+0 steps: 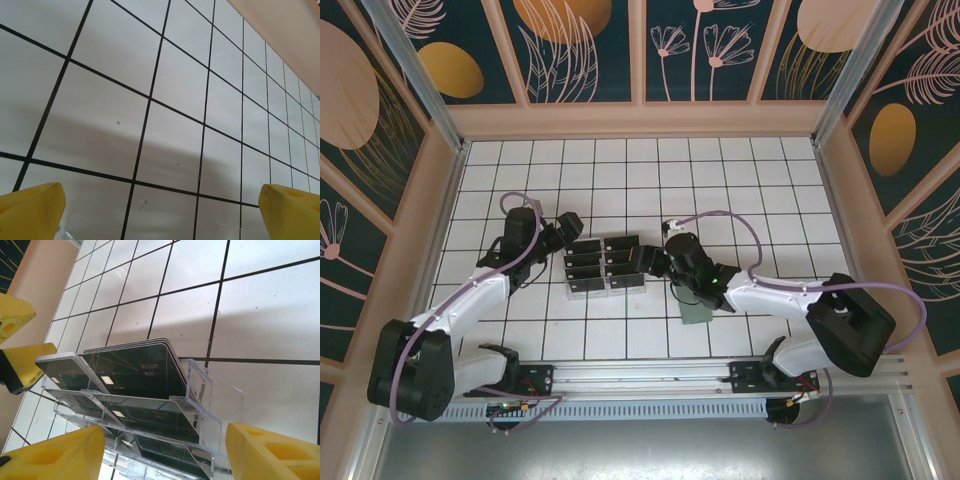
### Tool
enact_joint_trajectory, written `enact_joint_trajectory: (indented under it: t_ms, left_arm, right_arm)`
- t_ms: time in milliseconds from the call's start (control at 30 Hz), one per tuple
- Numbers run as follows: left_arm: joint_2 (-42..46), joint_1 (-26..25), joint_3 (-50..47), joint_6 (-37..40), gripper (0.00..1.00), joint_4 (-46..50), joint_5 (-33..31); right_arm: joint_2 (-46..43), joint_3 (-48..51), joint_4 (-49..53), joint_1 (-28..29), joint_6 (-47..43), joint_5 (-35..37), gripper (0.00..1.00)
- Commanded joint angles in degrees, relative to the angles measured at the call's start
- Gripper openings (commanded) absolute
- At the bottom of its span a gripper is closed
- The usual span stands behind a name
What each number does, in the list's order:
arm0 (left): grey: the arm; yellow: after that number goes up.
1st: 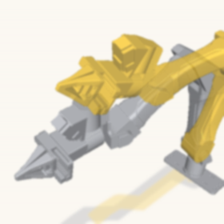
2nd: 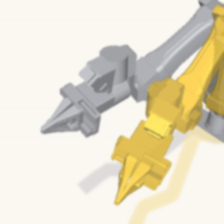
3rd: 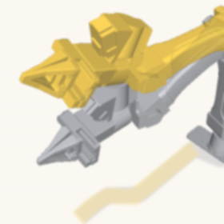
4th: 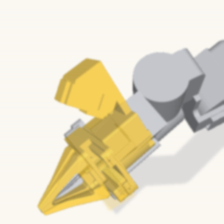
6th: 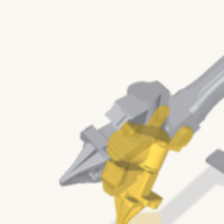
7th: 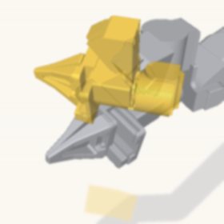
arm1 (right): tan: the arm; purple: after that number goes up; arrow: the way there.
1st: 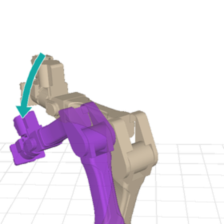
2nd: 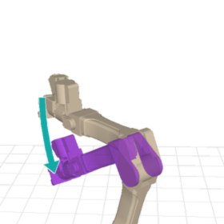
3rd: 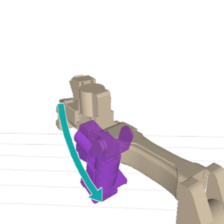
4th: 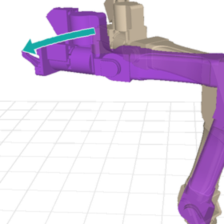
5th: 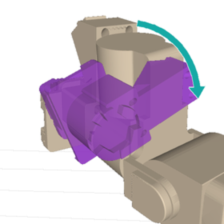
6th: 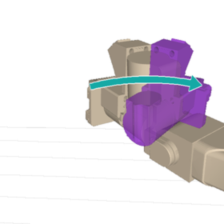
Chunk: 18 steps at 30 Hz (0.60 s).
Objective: Put the credit cards into the card holder
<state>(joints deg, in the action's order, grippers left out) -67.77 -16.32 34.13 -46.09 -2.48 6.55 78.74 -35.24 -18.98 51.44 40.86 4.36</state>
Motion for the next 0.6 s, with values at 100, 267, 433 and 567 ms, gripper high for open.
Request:
enact_joint_trajectory:
  t_ms: [100, 267, 433, 567]
  left_arm:
    - [6.50, -0.31, -2.60, 1.57, 0.99, 4.23, 0.41]
    - [9.90, -0.36, -5.31, 0.37, 0.99, 4.12, 3.87]
    - [10.72, -0.39, -7.08, -1.04, 0.99, 2.62, 5.88]
    - [10.51, -0.41, -7.72, -0.85, 0.99, 2.02, 5.93]
  right_arm:
    - [-3.30, 4.73, 0.51, 0.71, 1.55, -1.44, 0.68]
    - [-3.86, 7.00, 0.00, 4.10, 2.41, -0.70, 0.70]
    - [-3.68, 8.91, -0.17, 8.01, 4.31, 1.22, 0.70]
    - [-3.29, 10.86, -1.35, 10.50, 6.75, 2.47, 0.69]
